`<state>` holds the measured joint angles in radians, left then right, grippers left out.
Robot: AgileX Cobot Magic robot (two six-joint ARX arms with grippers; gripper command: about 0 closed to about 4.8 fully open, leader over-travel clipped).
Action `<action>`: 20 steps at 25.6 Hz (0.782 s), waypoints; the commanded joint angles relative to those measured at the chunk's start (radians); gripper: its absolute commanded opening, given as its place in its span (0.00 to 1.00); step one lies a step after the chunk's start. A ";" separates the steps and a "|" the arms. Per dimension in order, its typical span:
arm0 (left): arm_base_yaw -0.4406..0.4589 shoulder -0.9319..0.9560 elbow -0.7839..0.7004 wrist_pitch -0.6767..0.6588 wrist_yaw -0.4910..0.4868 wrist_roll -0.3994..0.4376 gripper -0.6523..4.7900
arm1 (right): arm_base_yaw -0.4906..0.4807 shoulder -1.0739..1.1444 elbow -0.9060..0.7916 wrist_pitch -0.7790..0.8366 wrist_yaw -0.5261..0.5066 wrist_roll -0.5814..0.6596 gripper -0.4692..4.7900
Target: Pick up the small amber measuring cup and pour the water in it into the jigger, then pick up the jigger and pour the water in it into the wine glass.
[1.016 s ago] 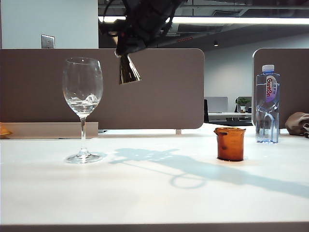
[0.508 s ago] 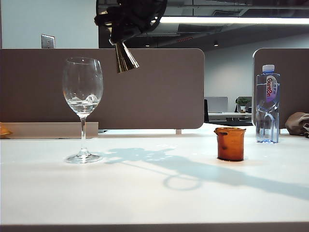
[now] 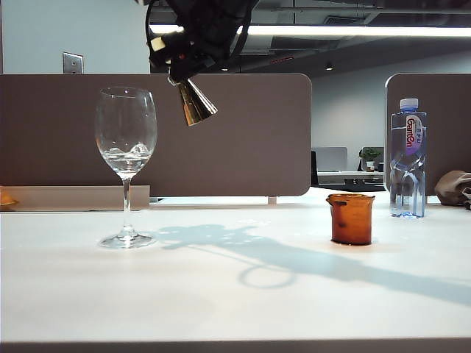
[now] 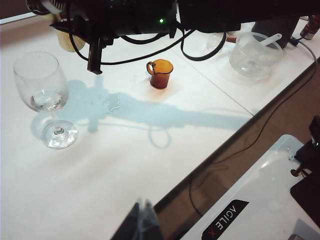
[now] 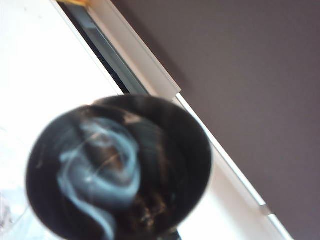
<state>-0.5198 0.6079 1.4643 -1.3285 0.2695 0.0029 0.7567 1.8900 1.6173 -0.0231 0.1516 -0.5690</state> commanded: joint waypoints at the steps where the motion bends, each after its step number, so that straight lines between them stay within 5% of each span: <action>1: 0.000 0.000 0.003 0.006 0.004 0.001 0.12 | 0.002 0.000 0.010 0.034 0.012 -0.100 0.09; 20: 0.000 0.000 0.003 0.006 0.004 0.001 0.12 | 0.049 0.064 0.039 0.051 0.146 -0.425 0.09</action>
<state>-0.5198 0.6083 1.4643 -1.3281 0.2691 0.0029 0.7975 1.9579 1.6470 -0.0063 0.2749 -0.9657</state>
